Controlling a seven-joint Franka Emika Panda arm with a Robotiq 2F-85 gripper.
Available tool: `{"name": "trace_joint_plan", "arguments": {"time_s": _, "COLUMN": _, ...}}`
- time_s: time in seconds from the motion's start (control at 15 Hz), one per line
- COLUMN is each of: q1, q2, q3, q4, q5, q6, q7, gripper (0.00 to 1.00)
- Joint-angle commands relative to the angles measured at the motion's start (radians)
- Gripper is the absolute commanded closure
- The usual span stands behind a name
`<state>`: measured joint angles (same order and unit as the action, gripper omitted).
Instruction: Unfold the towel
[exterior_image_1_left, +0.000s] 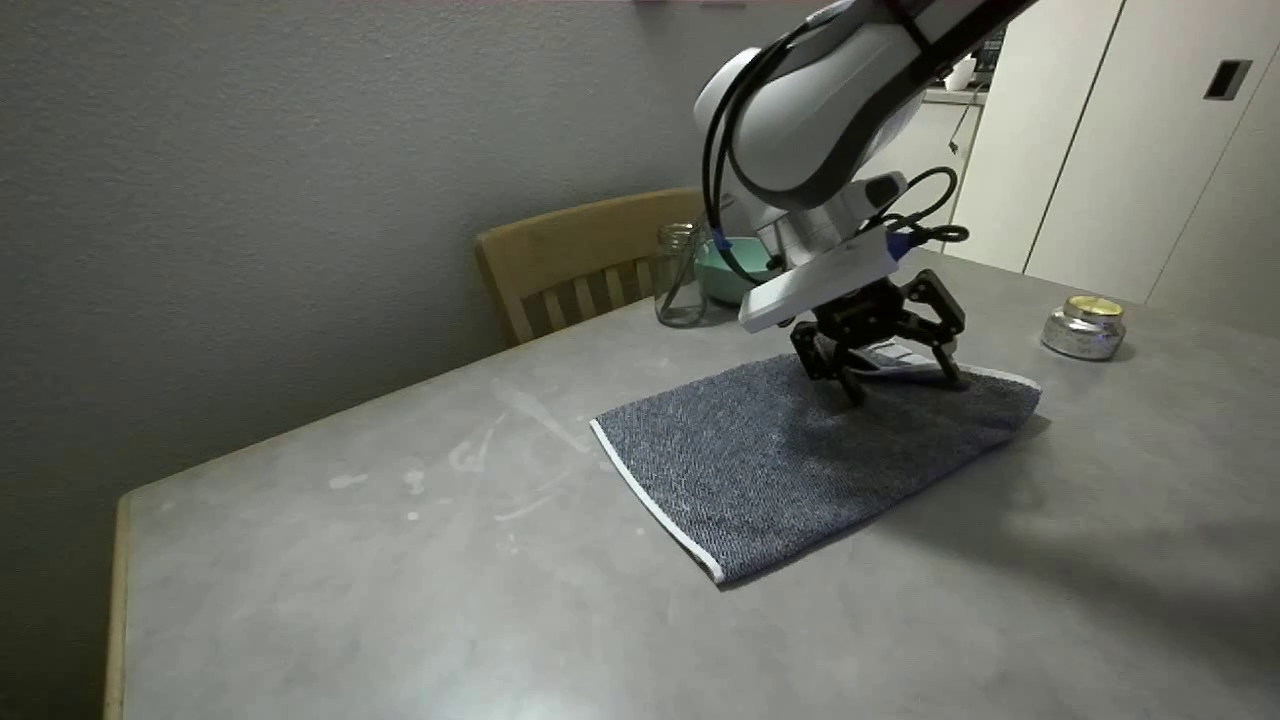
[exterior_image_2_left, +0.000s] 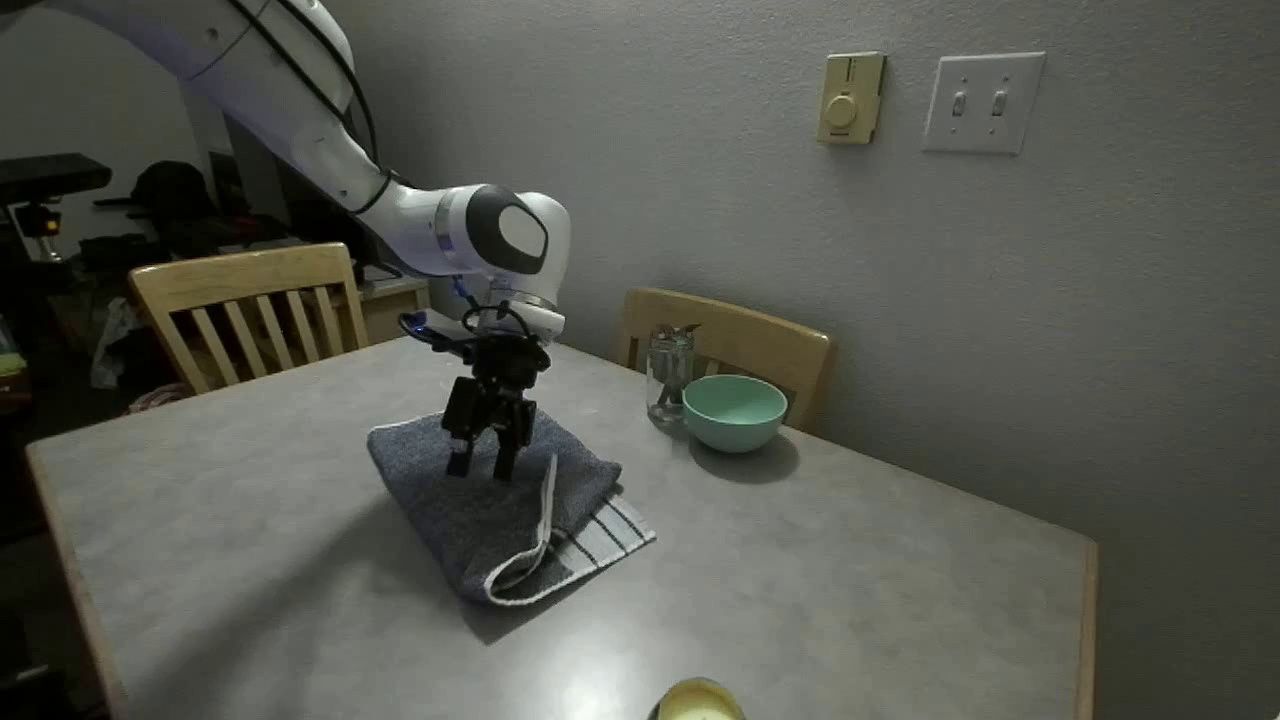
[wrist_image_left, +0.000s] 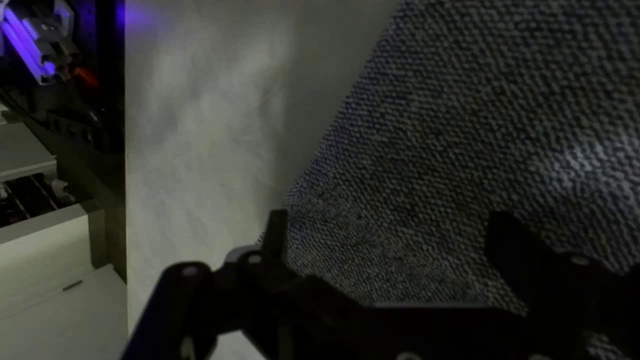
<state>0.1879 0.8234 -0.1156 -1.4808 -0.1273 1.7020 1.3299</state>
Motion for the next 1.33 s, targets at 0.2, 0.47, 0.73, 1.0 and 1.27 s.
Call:
{"name": "trace_joint_plan", "arguments": {"time_s": 0.2, "q1": 0.024, "q2": 0.058, "q3": -0.033, "q4": 0.052, "q5": -0.030, "q6": 0.114, "q7": 0.284, "gripper": 0.00}}
{"name": "trace_joint_plan", "arguments": {"time_s": 0.47, "q1": 0.013, "q2": 0.065, "q3": -0.027, "q4": 0.048, "q5": -0.032, "q6": 0.125, "q7": 0.342, "gripper": 0.00}}
{"name": "trace_joint_plan", "arguments": {"time_s": 0.73, "q1": 0.016, "q2": 0.073, "q3": -0.038, "q4": 0.057, "q5": -0.036, "q6": 0.148, "q7": 0.383, "gripper": 0.00}}
{"name": "trace_joint_plan", "arguments": {"time_s": 1.0, "q1": 0.051, "q2": 0.081, "q3": -0.073, "q4": 0.055, "q5": -0.096, "q6": 0.181, "q7": 0.518, "gripper": 0.00}}
{"name": "trace_joint_plan", "arguments": {"time_s": 1.27, "q1": 0.100, "q2": 0.115, "q3": -0.124, "q4": 0.067, "q5": -0.237, "q6": 0.199, "q7": 0.716, "gripper": 0.00}}
